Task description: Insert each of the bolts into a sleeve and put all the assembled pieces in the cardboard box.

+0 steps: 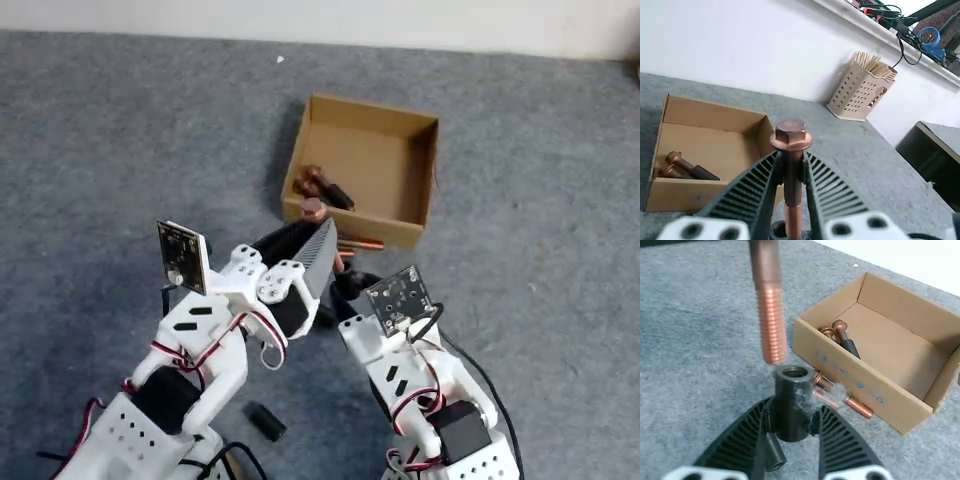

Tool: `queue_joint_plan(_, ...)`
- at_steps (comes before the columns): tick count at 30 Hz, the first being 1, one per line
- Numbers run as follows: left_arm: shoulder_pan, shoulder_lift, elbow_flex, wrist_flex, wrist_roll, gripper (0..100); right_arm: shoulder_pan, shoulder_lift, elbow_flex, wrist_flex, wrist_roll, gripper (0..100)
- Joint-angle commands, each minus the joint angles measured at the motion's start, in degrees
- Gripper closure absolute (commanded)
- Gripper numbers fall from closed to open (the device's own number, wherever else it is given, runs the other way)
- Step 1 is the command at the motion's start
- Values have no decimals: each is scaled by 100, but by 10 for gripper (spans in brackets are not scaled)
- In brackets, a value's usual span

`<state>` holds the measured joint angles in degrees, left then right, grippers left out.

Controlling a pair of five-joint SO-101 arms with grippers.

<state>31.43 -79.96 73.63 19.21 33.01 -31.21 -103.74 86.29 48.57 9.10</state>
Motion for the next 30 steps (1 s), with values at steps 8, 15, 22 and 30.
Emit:
queue_joint_plan(8, 101, -75, 233, -211, -18, 996, -101, -163, -57, 13, 70, 992)
queue_joint_plan(15, 75, -101, 277, -211, -18, 996, -488, -163, -66, 22, 677, 992)
queue_joint_plan(22, 75, -127, 409, -202, -18, 996, -488, -163, -66, 22, 686, 992)
queue_joint_plan(30, 66, -127, 778, -202, -18, 996, -154, -163, -312, 31, 668, 992)
